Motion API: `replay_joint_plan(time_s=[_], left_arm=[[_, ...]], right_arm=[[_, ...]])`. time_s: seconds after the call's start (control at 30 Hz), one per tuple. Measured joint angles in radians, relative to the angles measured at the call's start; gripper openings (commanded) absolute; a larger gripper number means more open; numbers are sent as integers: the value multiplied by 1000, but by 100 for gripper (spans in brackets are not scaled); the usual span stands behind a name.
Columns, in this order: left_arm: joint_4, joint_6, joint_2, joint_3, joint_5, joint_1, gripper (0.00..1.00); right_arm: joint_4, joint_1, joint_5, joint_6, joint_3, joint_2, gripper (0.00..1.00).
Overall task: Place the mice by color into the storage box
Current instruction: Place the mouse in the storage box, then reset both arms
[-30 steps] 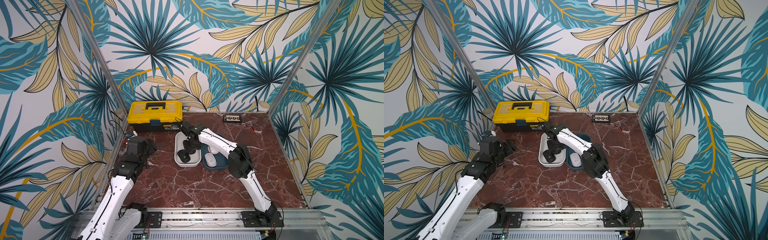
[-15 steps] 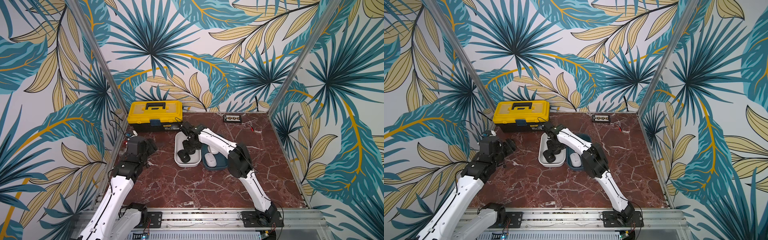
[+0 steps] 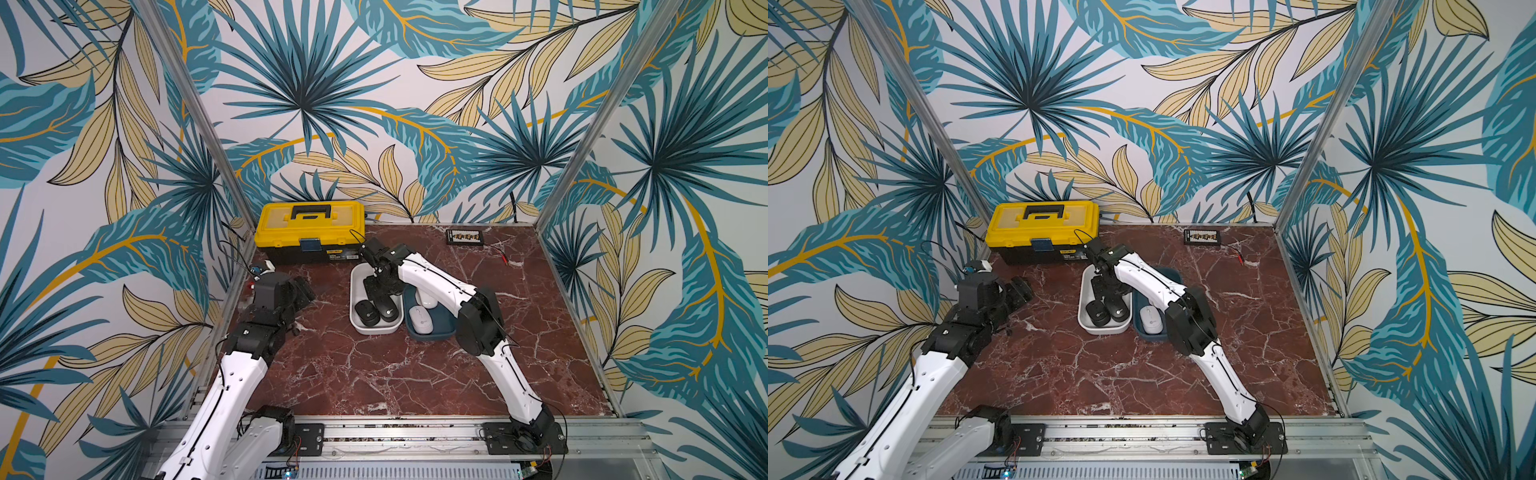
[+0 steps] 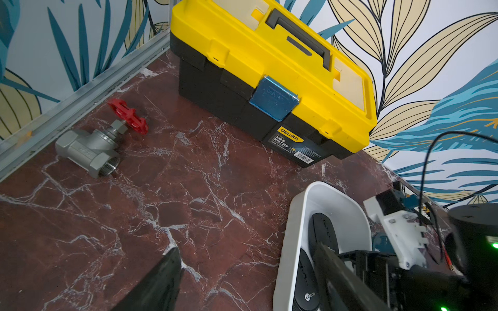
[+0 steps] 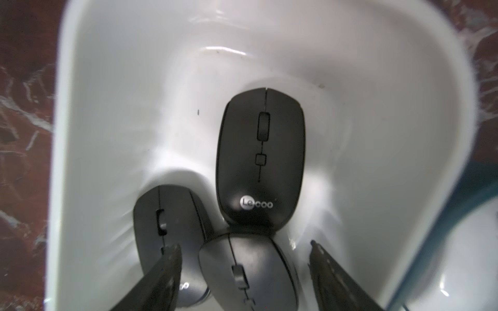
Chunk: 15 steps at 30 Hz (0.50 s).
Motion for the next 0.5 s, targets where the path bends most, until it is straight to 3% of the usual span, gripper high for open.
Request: replay_joint_plan(time_s=[0.23,0.27,0.5], left_arm=[[5,48,10,7,20,0,92],[5,63,22,16,25,0,98],[84,162,111,35,64,0,100]], right_arm=[[9,-2,109,-35,-33,-274,78],[22,-8,130,-45,-67,-334,78],[183,-171,229,-88,-467,-654,78]])
